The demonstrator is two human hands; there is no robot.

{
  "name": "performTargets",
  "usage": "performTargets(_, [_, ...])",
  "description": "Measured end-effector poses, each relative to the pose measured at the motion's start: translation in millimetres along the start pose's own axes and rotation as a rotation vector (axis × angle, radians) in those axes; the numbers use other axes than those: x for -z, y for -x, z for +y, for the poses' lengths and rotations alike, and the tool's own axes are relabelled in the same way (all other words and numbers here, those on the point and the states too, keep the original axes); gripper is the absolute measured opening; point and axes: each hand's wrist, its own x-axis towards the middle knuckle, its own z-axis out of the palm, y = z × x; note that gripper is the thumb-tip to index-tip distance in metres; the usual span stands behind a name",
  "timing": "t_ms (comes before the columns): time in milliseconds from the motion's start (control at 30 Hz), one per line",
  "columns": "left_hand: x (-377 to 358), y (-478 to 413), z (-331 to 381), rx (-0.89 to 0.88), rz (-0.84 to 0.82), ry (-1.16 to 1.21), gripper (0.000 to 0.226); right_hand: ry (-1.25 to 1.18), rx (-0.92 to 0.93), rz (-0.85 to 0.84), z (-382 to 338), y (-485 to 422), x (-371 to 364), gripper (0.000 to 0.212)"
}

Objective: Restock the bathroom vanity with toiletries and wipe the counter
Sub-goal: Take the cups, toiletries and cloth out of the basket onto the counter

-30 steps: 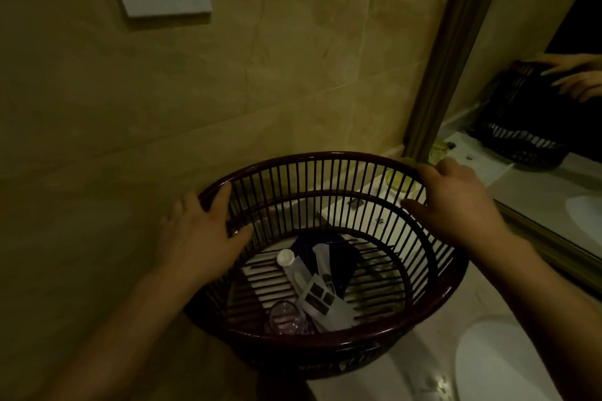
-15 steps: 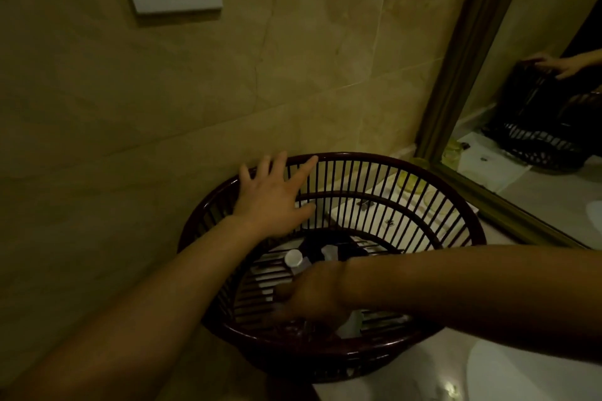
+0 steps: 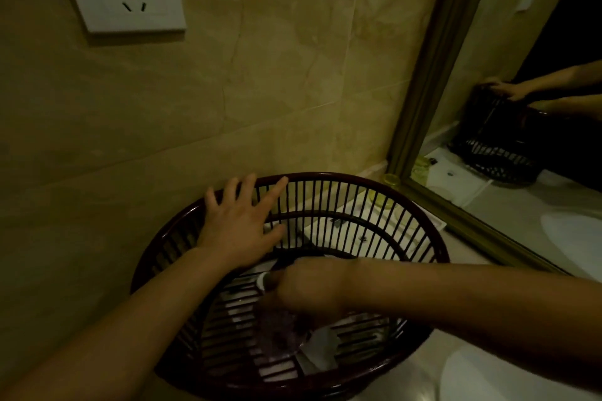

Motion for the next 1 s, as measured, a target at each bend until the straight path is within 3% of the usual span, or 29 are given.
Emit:
performTargets(100, [-1.5,0.7,-0.2,0.017,0.018,0.007,0.077,-0.093,-0.136,0.154,15.9,42.4,10.9,0.070])
performTargets(433, [-3.3,0.7,0.7,0.007,0.013,-0.026,0.079,-0.308,-0.486,0.784,55.2,162.2,21.3,0.061])
performTargets(567, [-3.7,1.0,-1.0,0.008,0.007,-0.011,0.079,-0.374,-0.746,1.038,95.0,195.4,14.3,0.070])
performTargets(633, [-4.0,1.3,-0.7,0.012,0.012,-0.012,0.077,-0.377,-0.889,1.015,127.4,202.3,0.7,0.069])
performTargets(700, [-3.4,1.6,0.2,0.022,0.013,-0.024,0.077,-0.386,-1.001,0.889,161.5,199.7,-19.6,0.067])
performTargets(833, [-3.1,2.1,1.2,0.031,0.010,-0.049,0.078,-0.360,-1.093,0.602,215.2,177.0,-67.9,0.062])
performTargets(1000, [-3.1,4.2,4.7,0.023,0.014,-0.134,0.079,-0.399,-1.178,0.360,262.4,147.0,-118.0,0.064])
